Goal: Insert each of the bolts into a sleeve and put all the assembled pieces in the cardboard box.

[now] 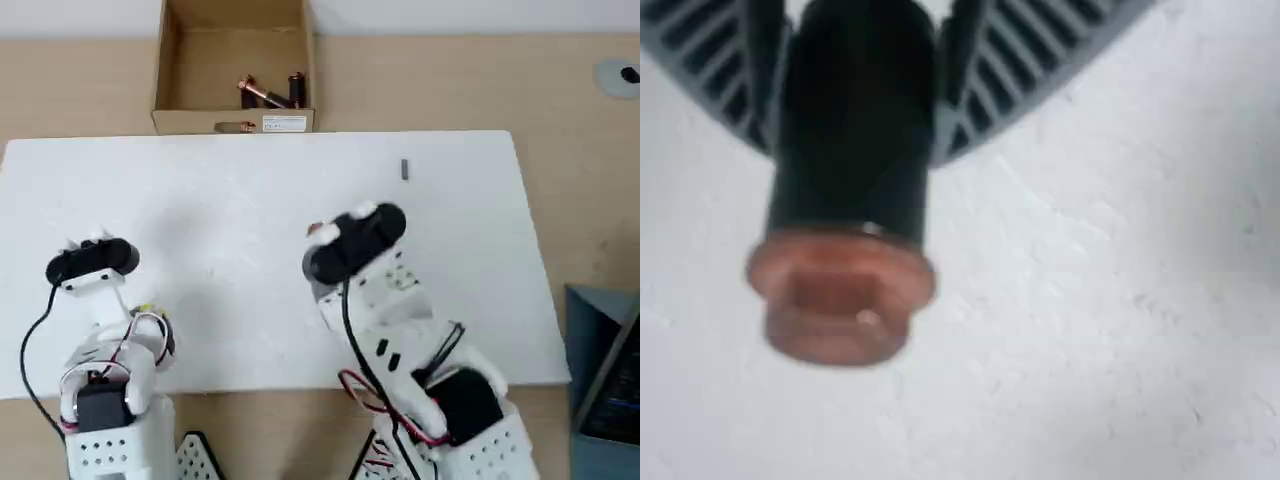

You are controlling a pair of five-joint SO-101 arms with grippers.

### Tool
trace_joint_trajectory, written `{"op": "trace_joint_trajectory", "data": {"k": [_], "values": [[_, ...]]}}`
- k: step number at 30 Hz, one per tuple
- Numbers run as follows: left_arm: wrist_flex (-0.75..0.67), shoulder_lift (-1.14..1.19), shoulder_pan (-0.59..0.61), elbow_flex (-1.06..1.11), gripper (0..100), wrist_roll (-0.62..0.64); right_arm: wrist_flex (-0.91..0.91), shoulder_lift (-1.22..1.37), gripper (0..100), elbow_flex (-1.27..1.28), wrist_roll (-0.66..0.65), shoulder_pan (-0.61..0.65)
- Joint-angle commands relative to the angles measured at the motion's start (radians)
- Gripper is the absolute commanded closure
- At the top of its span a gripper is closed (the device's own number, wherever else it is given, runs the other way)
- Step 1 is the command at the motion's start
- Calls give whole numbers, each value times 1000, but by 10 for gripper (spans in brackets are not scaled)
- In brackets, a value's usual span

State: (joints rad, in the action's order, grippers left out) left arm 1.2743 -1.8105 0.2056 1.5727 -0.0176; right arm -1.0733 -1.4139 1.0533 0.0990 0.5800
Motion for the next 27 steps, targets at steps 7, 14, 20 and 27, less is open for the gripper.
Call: {"op": "trace_joint_trajectory", "data": {"k": [7,14,20,27], "values": [[-8,-8,-14,14,998,-5,121,424,989,-367,6,-16],[-8,-8,-14,14,998,-5,245,743,989,-576,5,-16],[-8,-8,-14,14,997,-3,295,975,989,-788,5,-16],[-8,-8,-12,14,997,-3,364,1213,989,-1010,-74,-16]]}}
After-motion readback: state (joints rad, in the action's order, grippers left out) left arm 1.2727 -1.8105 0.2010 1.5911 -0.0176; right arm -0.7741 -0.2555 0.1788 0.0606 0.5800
